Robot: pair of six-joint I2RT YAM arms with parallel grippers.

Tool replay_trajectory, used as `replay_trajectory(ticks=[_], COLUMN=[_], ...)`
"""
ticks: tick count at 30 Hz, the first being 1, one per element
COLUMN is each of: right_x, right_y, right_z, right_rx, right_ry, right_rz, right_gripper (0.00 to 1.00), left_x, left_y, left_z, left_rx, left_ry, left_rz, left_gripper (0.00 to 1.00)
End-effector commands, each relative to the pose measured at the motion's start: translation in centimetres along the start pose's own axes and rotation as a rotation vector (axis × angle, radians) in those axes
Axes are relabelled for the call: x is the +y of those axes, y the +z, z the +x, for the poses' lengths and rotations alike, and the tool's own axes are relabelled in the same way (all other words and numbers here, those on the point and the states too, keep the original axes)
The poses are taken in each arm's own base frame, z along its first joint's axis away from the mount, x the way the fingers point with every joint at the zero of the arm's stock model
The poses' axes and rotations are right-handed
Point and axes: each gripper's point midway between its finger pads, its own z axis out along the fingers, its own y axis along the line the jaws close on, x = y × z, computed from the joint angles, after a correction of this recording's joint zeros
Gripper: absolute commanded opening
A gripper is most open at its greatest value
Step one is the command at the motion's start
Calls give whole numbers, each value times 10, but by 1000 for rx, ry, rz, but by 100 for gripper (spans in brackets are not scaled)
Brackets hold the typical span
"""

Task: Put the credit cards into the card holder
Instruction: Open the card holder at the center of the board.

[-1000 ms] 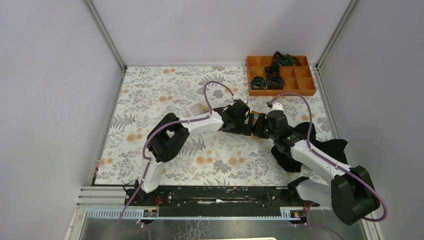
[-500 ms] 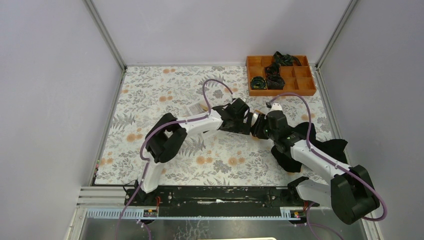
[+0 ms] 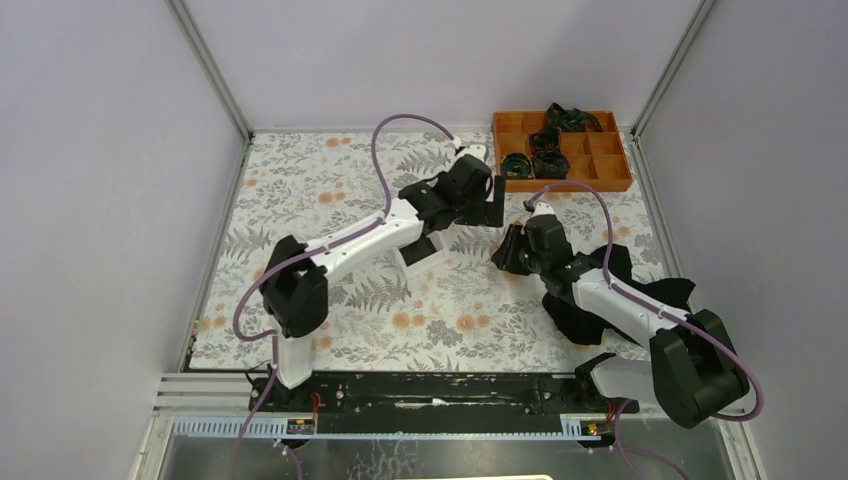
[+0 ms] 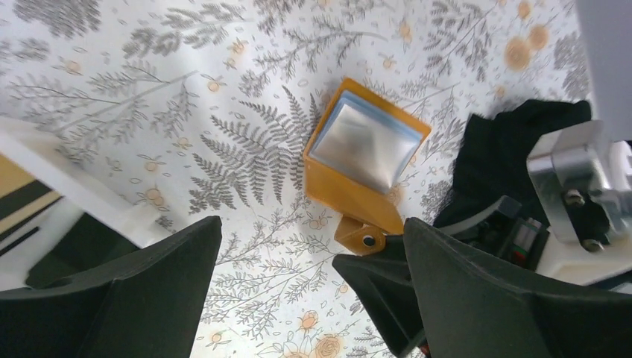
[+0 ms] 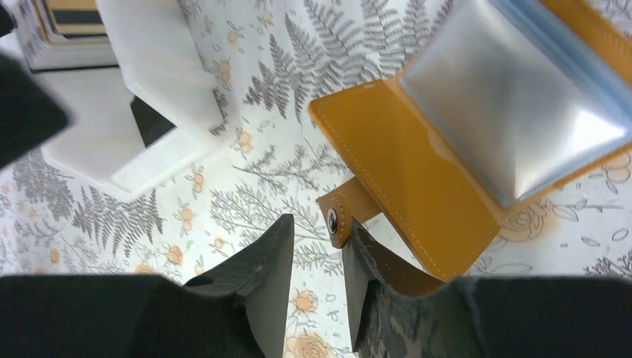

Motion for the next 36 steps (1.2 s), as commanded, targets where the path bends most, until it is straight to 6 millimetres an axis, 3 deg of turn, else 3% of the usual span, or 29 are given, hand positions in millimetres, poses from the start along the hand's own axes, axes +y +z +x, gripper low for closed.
replay_trajectory(ticks=[1,6,11,14,27,36], right_x=[34,51,57,56,60,103], right_y=[0,10,24,23,12,11], right_z=[-46,-70,-71,-74,-86,-84], right_rx=[-92,-100,-54,-66,-96,-42], right_ry=[-11,-24,-32,-34,-64,-140], right_rz=[-62,-72,-66,-51,-44,-171], right_gripper=[38,39,44,53,57,55], left_x=[18,31,50,59,88,107], left_y=[-28,-47,-56,-61,-80,-86], left_z=[-26,-33,-27,-22,-14,-8], left_rx=[-69,-110,-117,-120,-154,-150], left_ry=[3,-5,-31,-48,-95,-115], left_rz=[-53,-86,-128,-148,-205,-233], left_gripper=[100,100,100,100,100,100])
